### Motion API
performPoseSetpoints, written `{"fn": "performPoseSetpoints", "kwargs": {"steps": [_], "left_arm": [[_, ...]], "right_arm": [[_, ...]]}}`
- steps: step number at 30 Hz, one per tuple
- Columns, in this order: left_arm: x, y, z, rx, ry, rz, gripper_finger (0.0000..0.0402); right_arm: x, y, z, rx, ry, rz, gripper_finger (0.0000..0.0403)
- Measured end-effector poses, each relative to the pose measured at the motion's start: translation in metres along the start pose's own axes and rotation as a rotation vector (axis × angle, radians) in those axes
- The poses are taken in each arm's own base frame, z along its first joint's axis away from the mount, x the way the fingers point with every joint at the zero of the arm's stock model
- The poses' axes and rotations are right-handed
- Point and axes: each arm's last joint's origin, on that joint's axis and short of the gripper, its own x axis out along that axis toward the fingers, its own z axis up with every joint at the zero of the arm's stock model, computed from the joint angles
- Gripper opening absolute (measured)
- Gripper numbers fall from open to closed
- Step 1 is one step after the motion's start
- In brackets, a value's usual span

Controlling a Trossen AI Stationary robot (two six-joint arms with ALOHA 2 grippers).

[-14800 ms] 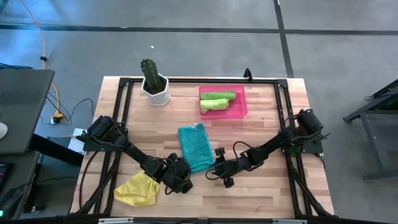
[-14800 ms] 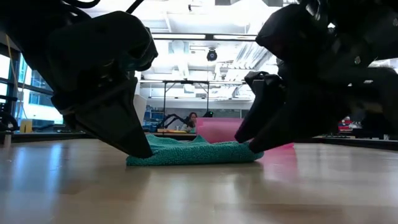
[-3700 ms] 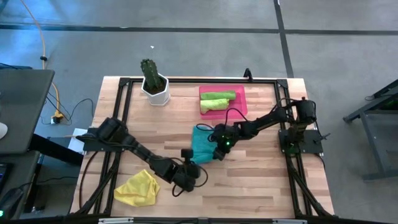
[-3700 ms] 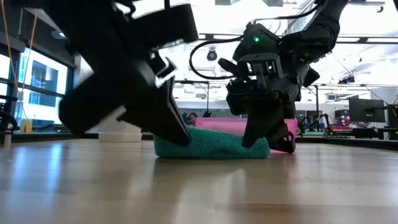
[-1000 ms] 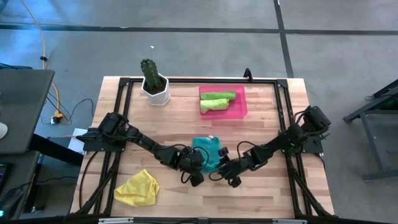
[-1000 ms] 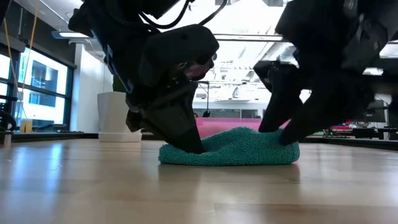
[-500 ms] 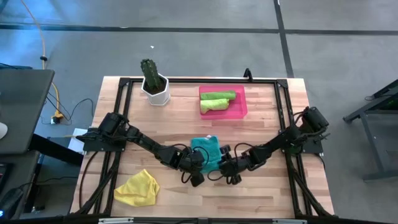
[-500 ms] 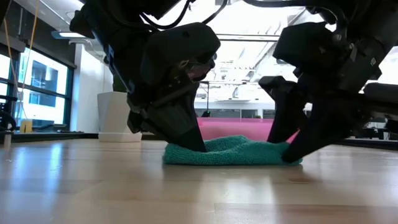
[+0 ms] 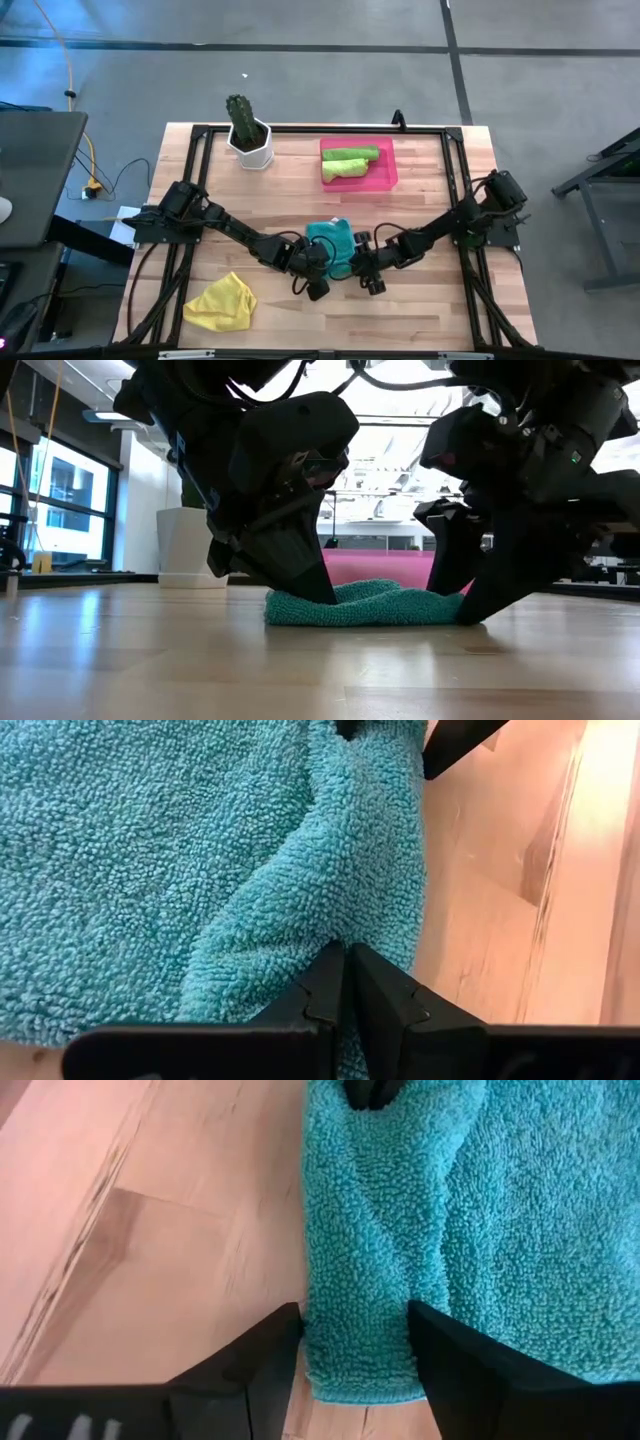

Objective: Roll microfiber towels into tight, uniform cylinder then place into a basket
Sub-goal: Roll the blue microfiber cloth

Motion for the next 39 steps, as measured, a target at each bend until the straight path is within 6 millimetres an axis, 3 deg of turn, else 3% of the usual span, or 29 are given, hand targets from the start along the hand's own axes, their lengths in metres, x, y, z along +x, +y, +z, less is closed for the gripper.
{"fn": "performPoseSetpoints", "kwargs": {"steps": [3,6,13,15,21,28,39], "left_arm": [[0.0,0.0,0.0,-0.007,0.005,-0.005,0.0019],[0.0,0.0,0.0,-0.007,0.006,-0.008,0.0019],[0.0,-0.001,0.0,-0.008,0.017,-0.023,0.0019],[0.0,-0.001,0.0,-0.008,0.018,-0.023,0.0019],[-0.005,-0.003,0.002,0.048,0.014,-0.036,0.0019],[-0.033,-0.023,0.011,0.263,-0.076,-0.056,0.0019],[-0.049,-0.056,-0.014,0.762,-0.237,0.12,0.0019]], "right_arm": [[0.001,-0.003,0.0,0.041,0.006,0.003,0.0186],[0.001,-0.005,-0.001,0.053,0.011,-0.002,0.0161],[0.001,-0.006,-0.003,0.05,0.032,-0.039,0.0029],[0.001,-0.006,-0.003,0.042,0.033,-0.041,0.0011],[0.002,-0.013,-0.004,0.103,0.046,0.089,0.0007],[0.004,-0.034,-0.003,0.301,0.062,0.39,0.0004],[0.004,-0.065,-0.001,0.624,0.066,0.583,0.0004]]}}
